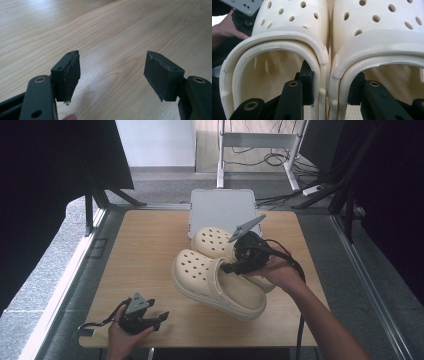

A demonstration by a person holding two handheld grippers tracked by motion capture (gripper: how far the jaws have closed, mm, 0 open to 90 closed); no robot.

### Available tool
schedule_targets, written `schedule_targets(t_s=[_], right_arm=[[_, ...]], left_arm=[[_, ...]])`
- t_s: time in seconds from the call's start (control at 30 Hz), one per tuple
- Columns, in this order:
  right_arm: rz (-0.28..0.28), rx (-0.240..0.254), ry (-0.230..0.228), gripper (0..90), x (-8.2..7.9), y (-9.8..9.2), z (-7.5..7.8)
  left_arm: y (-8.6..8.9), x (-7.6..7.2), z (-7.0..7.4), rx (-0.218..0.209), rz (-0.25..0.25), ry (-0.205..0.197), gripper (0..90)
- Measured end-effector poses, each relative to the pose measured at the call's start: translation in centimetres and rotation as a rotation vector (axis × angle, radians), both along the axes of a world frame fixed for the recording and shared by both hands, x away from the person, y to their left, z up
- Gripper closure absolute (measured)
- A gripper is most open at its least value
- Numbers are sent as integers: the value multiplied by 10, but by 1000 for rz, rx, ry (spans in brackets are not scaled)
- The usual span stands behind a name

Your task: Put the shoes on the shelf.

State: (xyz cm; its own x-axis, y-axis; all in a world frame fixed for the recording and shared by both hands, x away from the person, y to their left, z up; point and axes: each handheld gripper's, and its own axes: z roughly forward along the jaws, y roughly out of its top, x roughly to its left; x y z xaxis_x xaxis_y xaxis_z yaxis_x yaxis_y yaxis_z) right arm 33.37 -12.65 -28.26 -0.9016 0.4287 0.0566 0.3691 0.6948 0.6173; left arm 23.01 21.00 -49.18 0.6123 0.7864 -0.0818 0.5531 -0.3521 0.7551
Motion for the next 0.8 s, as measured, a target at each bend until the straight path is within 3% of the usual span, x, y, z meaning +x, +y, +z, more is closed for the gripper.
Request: schedule_targets(t_s=[0.4, 0.8], right_arm=[[-21, 3, -8, 661, 11, 5, 11], [-30, 15, -8, 661, 32, 9, 25]], left_arm=[[1, 0, 1, 3, -6, 1, 296], [1, 0, 1, 5, -5, -1, 296]])
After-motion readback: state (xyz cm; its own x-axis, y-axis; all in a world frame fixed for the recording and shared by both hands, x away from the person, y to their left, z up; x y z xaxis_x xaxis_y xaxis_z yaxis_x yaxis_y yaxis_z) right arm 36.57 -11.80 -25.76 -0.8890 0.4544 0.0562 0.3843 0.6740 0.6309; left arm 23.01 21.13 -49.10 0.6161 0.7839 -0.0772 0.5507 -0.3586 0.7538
